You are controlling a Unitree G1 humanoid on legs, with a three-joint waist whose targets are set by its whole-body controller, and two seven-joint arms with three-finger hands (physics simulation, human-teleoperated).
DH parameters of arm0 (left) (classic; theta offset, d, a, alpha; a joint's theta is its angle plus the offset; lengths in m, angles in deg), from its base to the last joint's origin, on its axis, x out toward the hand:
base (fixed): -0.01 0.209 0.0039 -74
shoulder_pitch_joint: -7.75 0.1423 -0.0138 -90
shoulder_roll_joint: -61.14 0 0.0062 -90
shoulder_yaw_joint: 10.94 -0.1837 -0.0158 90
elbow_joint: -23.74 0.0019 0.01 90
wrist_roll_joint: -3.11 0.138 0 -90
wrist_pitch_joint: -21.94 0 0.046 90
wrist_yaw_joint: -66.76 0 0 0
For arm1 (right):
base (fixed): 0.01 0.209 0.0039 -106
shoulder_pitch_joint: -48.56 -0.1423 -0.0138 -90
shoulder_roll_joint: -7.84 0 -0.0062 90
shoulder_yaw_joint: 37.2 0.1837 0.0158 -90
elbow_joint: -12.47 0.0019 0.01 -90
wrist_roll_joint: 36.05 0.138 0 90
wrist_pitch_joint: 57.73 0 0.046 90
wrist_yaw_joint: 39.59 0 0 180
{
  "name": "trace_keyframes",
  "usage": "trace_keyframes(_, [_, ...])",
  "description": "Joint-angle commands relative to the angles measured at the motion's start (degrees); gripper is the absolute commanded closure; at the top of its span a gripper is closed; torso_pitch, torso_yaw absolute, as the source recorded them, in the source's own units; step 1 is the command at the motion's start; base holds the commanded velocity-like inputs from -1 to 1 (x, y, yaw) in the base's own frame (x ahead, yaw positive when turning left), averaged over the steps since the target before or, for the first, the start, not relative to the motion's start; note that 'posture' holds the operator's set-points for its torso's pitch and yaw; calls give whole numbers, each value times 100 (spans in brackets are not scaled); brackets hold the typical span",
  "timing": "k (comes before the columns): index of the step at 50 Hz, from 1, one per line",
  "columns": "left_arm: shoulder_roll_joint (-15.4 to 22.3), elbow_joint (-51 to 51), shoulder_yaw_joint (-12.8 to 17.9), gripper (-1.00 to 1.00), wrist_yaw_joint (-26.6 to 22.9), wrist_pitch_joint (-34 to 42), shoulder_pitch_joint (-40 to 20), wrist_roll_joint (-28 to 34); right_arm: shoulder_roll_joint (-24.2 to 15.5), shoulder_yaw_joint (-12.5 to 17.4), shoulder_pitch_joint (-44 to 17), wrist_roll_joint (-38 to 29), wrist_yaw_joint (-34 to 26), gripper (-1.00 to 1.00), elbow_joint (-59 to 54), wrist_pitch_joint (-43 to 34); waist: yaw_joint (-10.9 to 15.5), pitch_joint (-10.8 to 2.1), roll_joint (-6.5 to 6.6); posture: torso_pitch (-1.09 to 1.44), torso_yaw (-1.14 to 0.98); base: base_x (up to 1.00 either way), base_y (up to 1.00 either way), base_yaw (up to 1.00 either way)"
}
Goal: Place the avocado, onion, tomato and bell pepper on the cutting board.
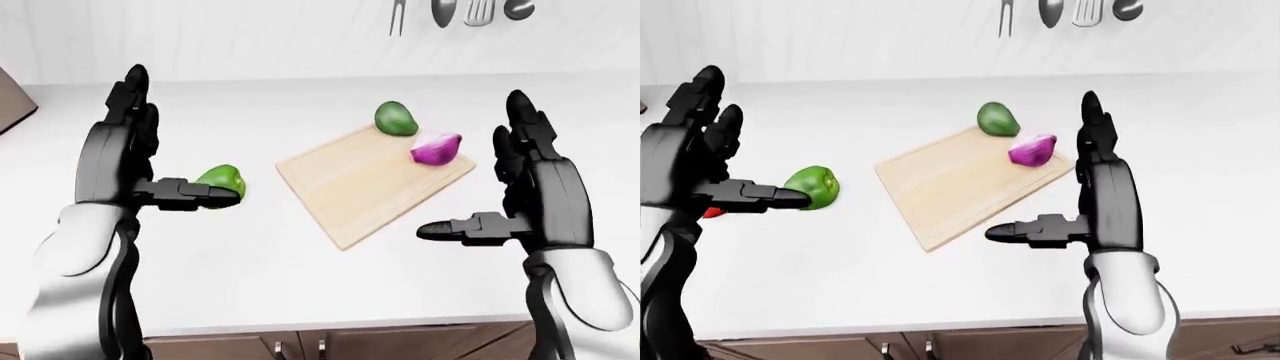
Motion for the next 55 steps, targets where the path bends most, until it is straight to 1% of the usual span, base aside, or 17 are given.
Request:
trace_keyframes(1, [160,-57,87,-100,-207,78,-299,113,-4,-39,58,15,43,-100,60,368,-7,-92,19,0,0,0,0,0])
trace_keyframes(2, [339,84,-19,-100,-341,9,-311,263,49,-7,143,51,38,-100,60,435,-3,-91,18,0,0,0,0,0])
trace_keyframes(4, [555,240,-108,-100,-657,42,-435,514,83,71,256,81,33,-100,62,530,-9,-93,24,0,0,0,0,0])
trace_keyframes(5, [552,261,-130,-100,-783,72,-471,615,69,73,298,73,28,-100,61,555,-6,-97,26,0,0,0,0,0])
trace_keyframes(6, [681,290,-252,-100,-980,118,-495,810,91,105,321,95,26,-100,73,564,-2,-101,25,0,0,0,0,0])
trace_keyframes(7, [803,307,-358,-100,-1217,117,-489,1039,93,56,347,77,43,-100,57,592,0,-102,29,0,0,0,0,0])
trace_keyframes(11, [754,542,-448,-100,-1845,-138,-574,1763,110,19,362,61,50,-100,78,613,2,-98,22,0,0,0,0,0])
trace_keyframes(14, [633,799,-551,-100,-2376,-453,-525,2188,118,95,408,75,27,-100,129,652,6,-97,8,0,0,0,0,0])
trace_keyframes(16, [550,1018,-512,-100,-2548,-631,-636,2432,123,20,399,56,46,-100,150,629,13,-106,-4,0,0,0,0,0])
trace_keyframes(20, [419,1424,-459,-100,-2653,-1028,-692,2688,124,93,396,69,54,-100,144,650,15,-120,-32,0,0,0,0,0])
trace_keyframes(23, [370,1636,-438,-100,-2679,-1229,-824,2816,125,55,372,58,49,-100,185,571,12,-124,-48,0,0,0,0,0])
trace_keyframes(25, [437,1793,-469,-100,-2718,-1452,-837,2960,118,56,363,44,59,-100,188,572,15,-132,-52,0,0,0,0,0])
trace_keyframes(38, [319,2266,-567,-100,-3168,-1774,-972,3436,154,124,487,91,67,-100,209,648,19,-150,-56,0,0,0,0,0])
trace_keyframes(44, [286,2657,-674,-100,-3258,-1975,-1121,3624,170,138,557,115,87,-100,193,714,20,-144,-65,0,0,0,0,0])
trace_keyframes(49, [184,3045,-705,-100,-3119,-2210,-1269,3633,180,170,623,150,79,-100,212,753,23,-154,-73,0,0,0,0,0])
trace_keyframes(53, [147,3189,-752,-100,-3135,-2319,-1231,3702,182,202,664,173,74,-100,227,767,18,-157,-74,0,0,0,0,0])
trace_keyframes(55, [64,3344,-808,-100,-3159,-2403,-1090,3717,215,215,755,192,97,-100,191,866,18,-161,-73,0,0,0,0,0])
